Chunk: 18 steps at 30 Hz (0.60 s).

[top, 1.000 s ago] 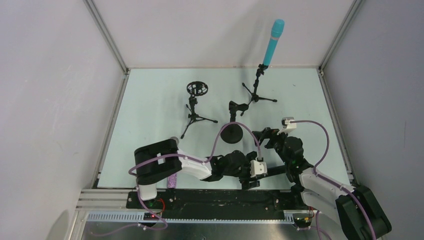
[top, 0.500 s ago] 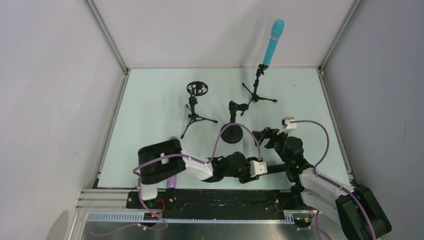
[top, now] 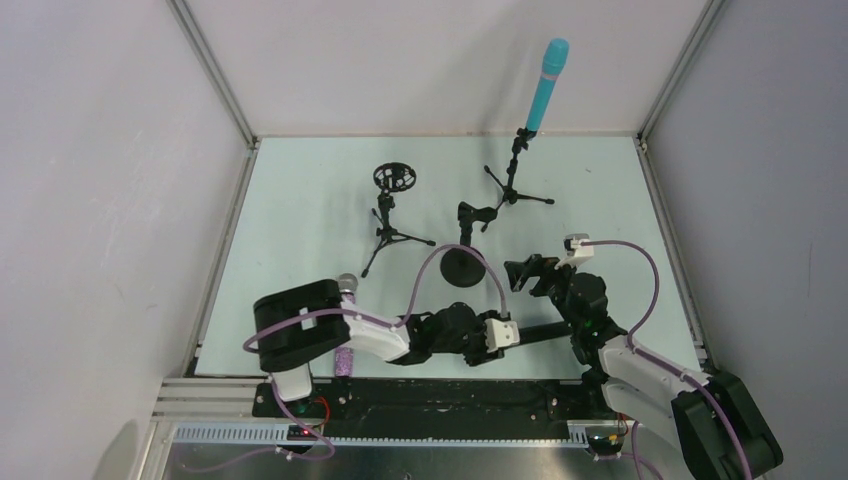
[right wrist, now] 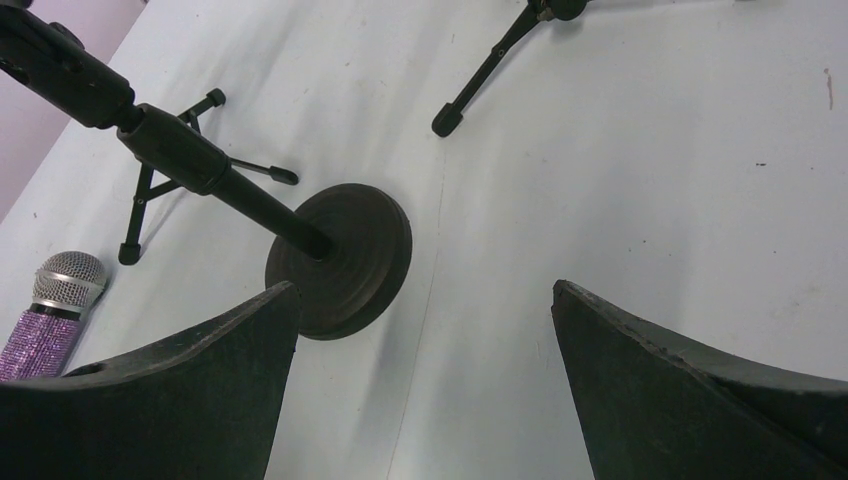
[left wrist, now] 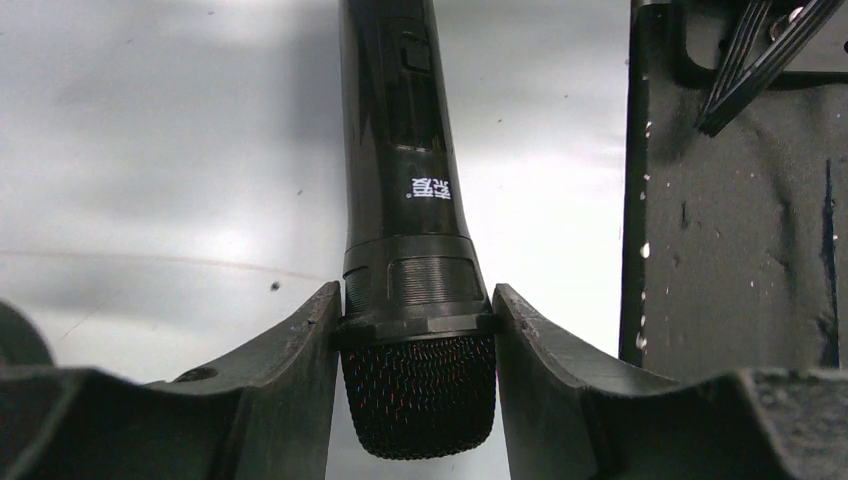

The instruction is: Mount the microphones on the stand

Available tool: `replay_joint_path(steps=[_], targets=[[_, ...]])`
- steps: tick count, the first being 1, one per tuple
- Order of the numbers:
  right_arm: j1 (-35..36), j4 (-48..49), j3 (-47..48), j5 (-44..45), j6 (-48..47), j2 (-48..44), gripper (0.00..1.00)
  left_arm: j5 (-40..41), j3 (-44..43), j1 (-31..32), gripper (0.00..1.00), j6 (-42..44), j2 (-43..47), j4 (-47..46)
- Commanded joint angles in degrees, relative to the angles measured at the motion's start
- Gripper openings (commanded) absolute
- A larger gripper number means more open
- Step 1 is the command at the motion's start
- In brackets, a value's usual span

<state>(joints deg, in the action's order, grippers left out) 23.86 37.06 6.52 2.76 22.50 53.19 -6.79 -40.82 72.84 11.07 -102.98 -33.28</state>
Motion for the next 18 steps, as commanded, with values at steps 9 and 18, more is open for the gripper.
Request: replay_joint_path(steps=[9,18], targets=[[-0.28,-0.07,2.66,1.70,2.55,-1.97,1.00,-3.05,7.71,-6.94,0.00,7.69,21.29,9.29],[-1.40,1.32,3.14,-4.65,2.23,-1.42,1.00,-6.68,3.42,-9.96,0.00,17.17,34.48,36.31]])
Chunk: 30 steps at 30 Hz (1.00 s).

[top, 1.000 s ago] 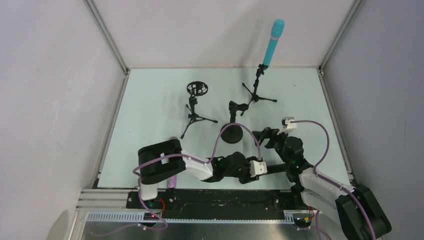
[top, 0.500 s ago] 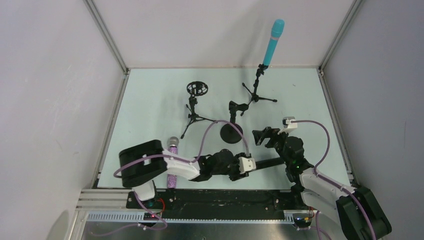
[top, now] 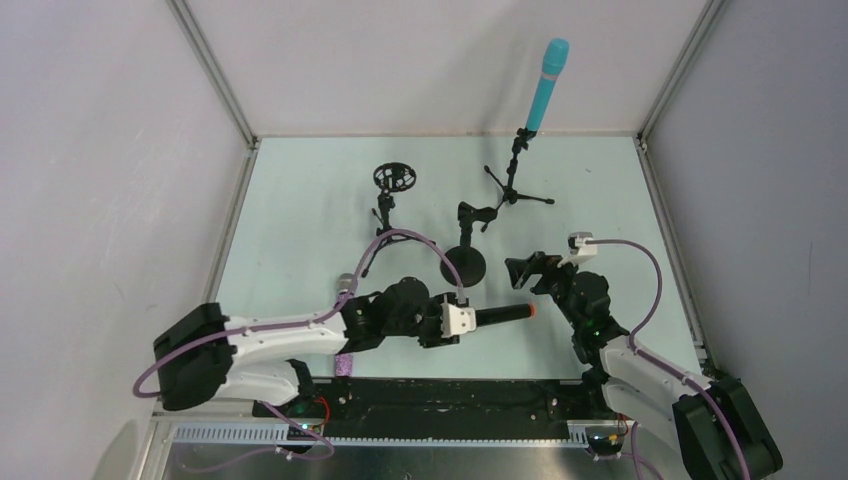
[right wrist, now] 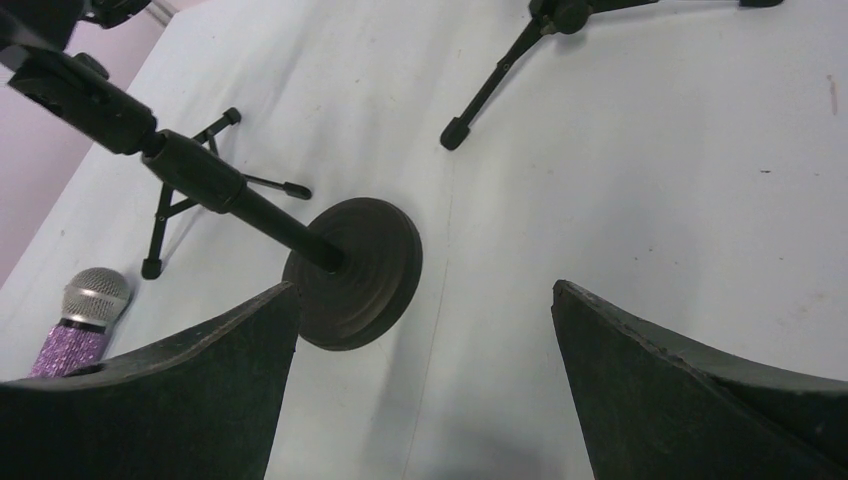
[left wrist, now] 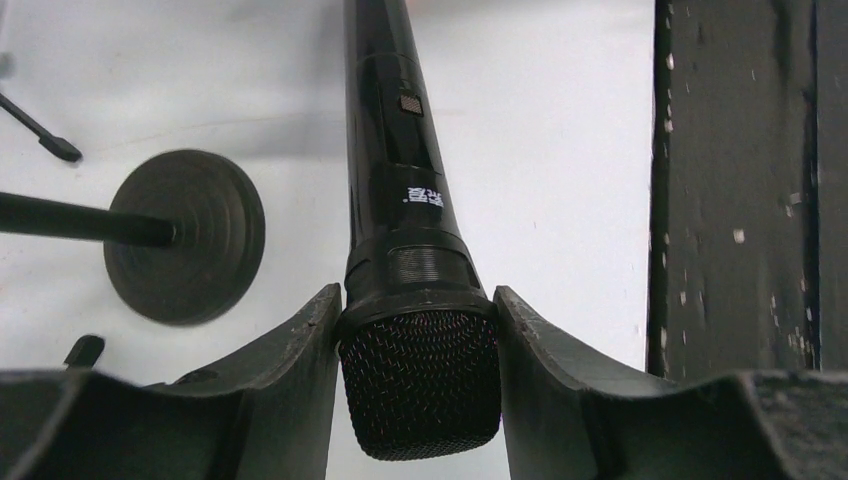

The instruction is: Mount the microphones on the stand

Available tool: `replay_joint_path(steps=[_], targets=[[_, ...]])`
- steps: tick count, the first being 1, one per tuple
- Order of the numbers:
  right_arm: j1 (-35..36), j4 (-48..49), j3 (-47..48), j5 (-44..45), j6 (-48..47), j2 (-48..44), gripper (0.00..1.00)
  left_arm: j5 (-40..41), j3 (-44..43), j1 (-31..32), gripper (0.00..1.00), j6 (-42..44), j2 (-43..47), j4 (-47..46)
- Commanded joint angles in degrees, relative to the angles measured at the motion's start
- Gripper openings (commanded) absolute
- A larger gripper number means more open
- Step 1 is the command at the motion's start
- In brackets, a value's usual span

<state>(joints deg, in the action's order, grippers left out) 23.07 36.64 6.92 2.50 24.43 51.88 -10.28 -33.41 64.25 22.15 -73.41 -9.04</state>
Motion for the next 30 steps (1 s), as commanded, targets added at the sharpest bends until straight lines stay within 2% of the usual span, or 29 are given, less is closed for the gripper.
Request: replay_joint_path(steps=[1,12,21,25,30], targets=[[-0.76,2.02,3.10,-5.73,0.16,0.07,1.00,-3.56,-4.32,-1.93,0.00,6.97,6.51,15.33],[-0.38,2.74,6.29,-26.82,-2.57,0.16,1.00,-4.91,-6.09,-4.03,0.00,7.53,19.79,30.89],[4.46,1.89,9.24,-42.05,-5.58,-2.34,1.00,-1.59,-11.36,-4.13,0.00,4.49,22.36,42.67],[8.29,0.89,9.62,-44.59,-10.63,-3.30,1.00,-1.42,-14.53,-4.13,0.00,1.80,22.39,47.85],[16.59,-6.36,11.27,-39.50,-23.00,-5.07,1.00,-1.60,-17.96,-4.12,0.00,-1.07,22.38,51.74]])
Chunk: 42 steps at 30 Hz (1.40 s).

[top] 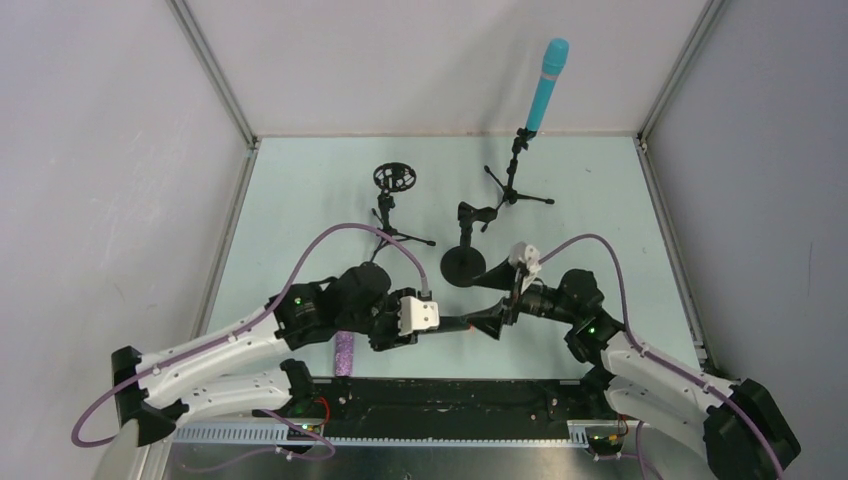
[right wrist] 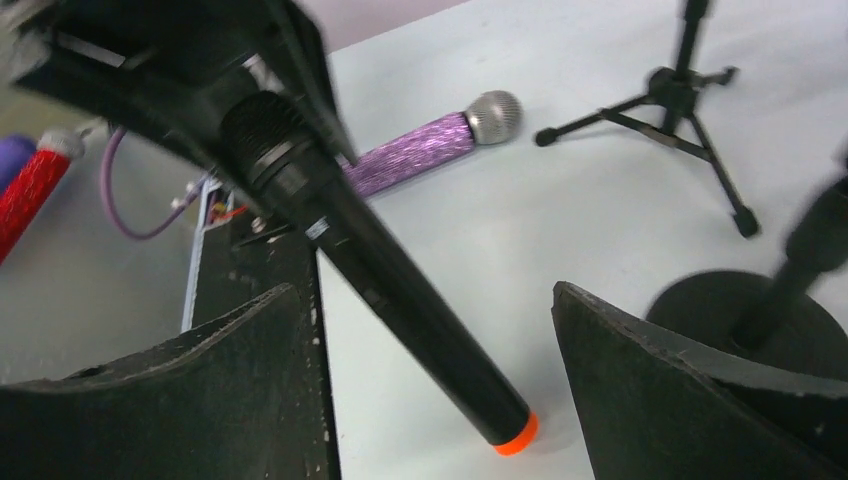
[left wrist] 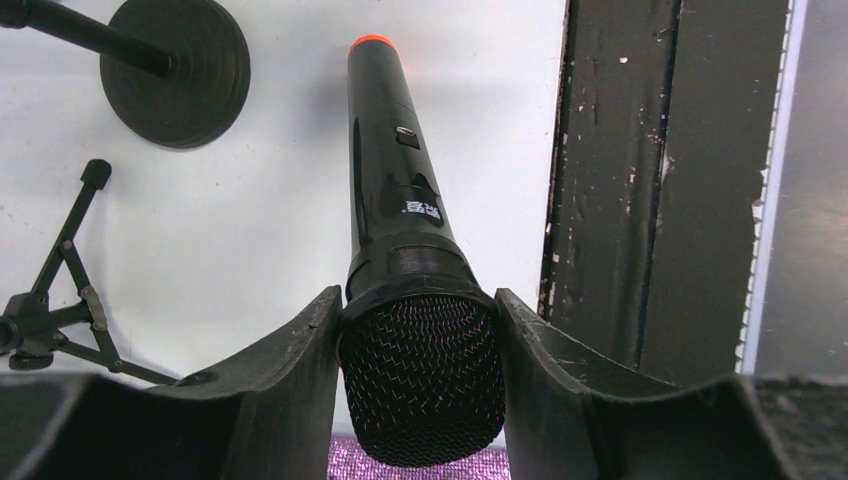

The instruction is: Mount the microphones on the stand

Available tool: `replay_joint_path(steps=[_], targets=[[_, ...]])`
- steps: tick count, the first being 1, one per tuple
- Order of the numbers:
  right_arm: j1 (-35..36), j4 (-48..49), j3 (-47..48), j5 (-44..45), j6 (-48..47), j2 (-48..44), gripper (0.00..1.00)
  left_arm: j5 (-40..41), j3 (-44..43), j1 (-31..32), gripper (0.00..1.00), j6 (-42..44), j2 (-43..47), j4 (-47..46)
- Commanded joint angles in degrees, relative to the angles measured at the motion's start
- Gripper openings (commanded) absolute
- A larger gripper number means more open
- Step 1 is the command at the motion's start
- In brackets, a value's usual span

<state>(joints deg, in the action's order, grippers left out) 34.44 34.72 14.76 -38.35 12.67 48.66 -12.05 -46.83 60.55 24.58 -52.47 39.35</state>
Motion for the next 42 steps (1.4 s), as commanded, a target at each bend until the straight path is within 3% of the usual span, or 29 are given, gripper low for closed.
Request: replay_joint_path(steps=[1,9,16,24,42], targets=[[8.04,-5.03,3.51,2.45,-13.01,-1.97,1.00,-0.01,-5.52,-0.43,0.00,-3.97,1.41,4.26],[18.23,-7.59,4.35,10.97,-23.55,-0.75,1.00,-3.44,-11.32,-0.43,0.00,-5.62,-0.51,9.72],[23.14,-5.62,4.31,12.20,-26.46,0.71,1.00,-8.94,-16.50,-0.39,0.00,-5.56,-6.05,14.61],[25.08,-3.73,4.40,11.43,-26.13,2.37,1.00,-8.17,-20.39,-0.34,0.00,-4.31,-9.76,15.24],[25.13,0.70,6.33,9.12,-20.20,8.85,0.72,-10.04,-24.86,0.83,0.00,-2.35,-14.91,14.71]])
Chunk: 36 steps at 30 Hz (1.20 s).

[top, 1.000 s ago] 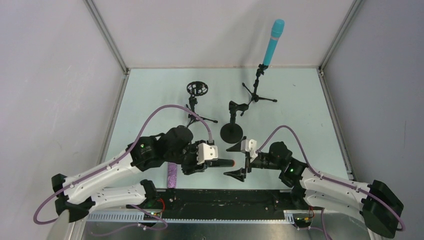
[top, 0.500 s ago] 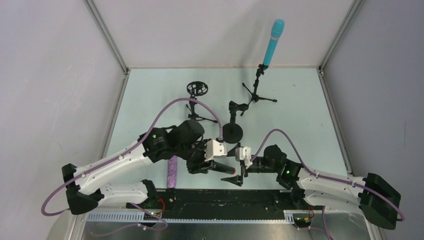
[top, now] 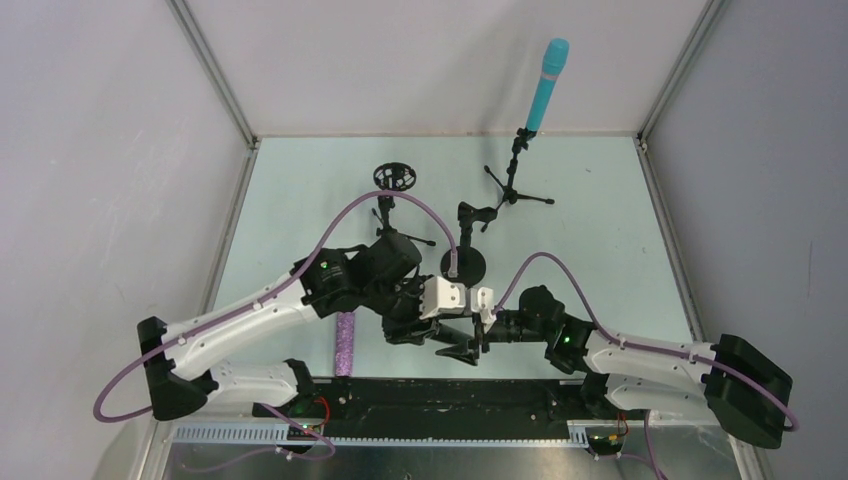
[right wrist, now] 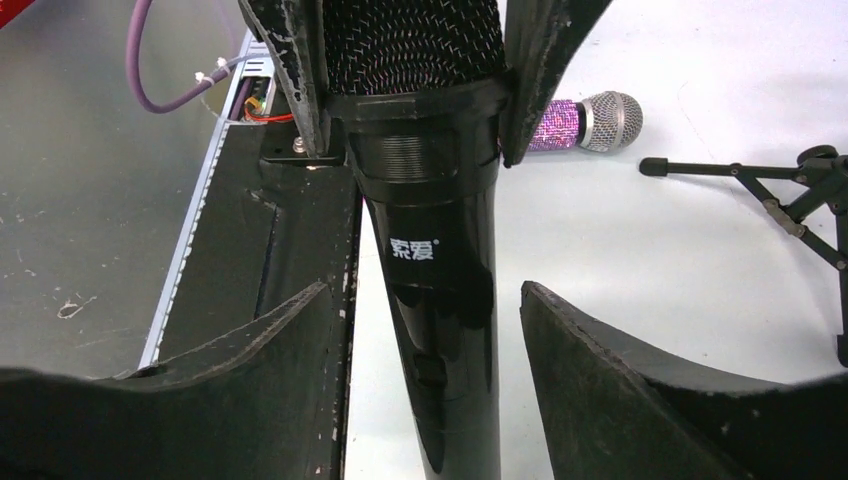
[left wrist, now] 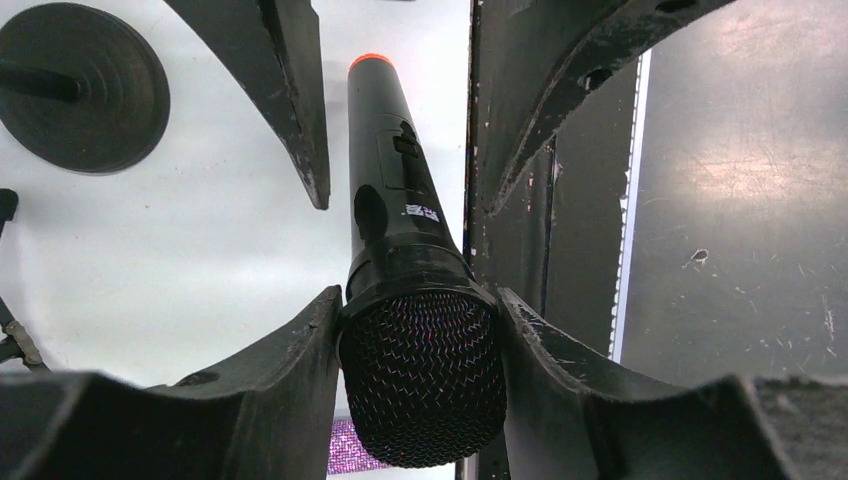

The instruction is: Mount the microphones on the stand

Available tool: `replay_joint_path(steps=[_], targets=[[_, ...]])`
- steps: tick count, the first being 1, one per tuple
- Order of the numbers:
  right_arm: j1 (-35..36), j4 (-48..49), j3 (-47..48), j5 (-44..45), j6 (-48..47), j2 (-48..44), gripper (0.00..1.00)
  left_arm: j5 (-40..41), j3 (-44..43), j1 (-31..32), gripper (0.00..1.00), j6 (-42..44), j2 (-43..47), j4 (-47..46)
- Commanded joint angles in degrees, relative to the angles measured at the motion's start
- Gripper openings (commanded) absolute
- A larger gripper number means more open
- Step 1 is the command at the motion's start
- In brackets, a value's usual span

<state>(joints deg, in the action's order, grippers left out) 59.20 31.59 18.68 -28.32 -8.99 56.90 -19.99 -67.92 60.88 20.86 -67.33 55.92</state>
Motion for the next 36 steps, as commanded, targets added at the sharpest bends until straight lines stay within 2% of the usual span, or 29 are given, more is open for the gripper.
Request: replay_joint_path(steps=[1,8,17,19,22,24,26,28,29,30,31,33,36], targets=[[0.33,3.91,2.42,-0.94,1.53,0.73,0.72,-1.99,-3.99,0.61,0.00,1.53,-0.34,-2.09],[0.34,5.90,2.42,-1.18,3.34,2.29,0.65,-2.02,-5.21,1.32,0.00,1.65,-0.96,-2.70],[0.30,6.09,2.86,-1.32,4.73,2.75,0.47,-1.90,-5.21,1.91,0.00,1.57,-1.40,-2.92],[0.30,6.17,2.90,-1.45,4.85,2.91,0.36,-1.74,-5.21,1.88,0.00,1.63,-1.26,-3.01],[0.19,5.45,3.38,-0.90,4.94,3.13,0.10,-1.29,-4.96,1.87,0.00,1.58,-1.07,-2.98],[0.16,5.08,3.53,-0.52,5.02,3.27,0.00,-0.63,-4.71,1.96,0.01,1.56,-1.00,-2.97],[0.05,4.84,3.56,-0.41,5.09,3.26,0.00,0.21,-4.55,1.95,0.07,1.36,-1.13,-2.94],[0.08,4.68,3.56,0.17,5.20,3.15,0.00,0.99,-4.55,1.99,0.25,1.19,-1.28,-2.93],[0.02,4.70,3.56,0.49,5.34,3.18,0.00,2.10,-4.47,2.02,0.49,1.22,-1.24,-2.92],[-0.01,4.75,3.56,1.06,5.69,3.25,0.00,2.56,-4.40,2.22,0.62,1.43,-1.19,-2.92],[0.01,4.78,3.56,1.28,5.80,3.32,0.00,4.32,-4.12,2.44,0.90,2.09,-0.97,-2.92],[0.01,4.75,3.56,1.62,6.12,3.38,0.00,6.95,-3.76,2.69,0.98,2.74,-0.56,-2.92],[0.03,4.32,3.56,2.39,6.12,3.17,0.00,11.70,-3.90,2.77,0.99,3.09,0.01,-2.93]])
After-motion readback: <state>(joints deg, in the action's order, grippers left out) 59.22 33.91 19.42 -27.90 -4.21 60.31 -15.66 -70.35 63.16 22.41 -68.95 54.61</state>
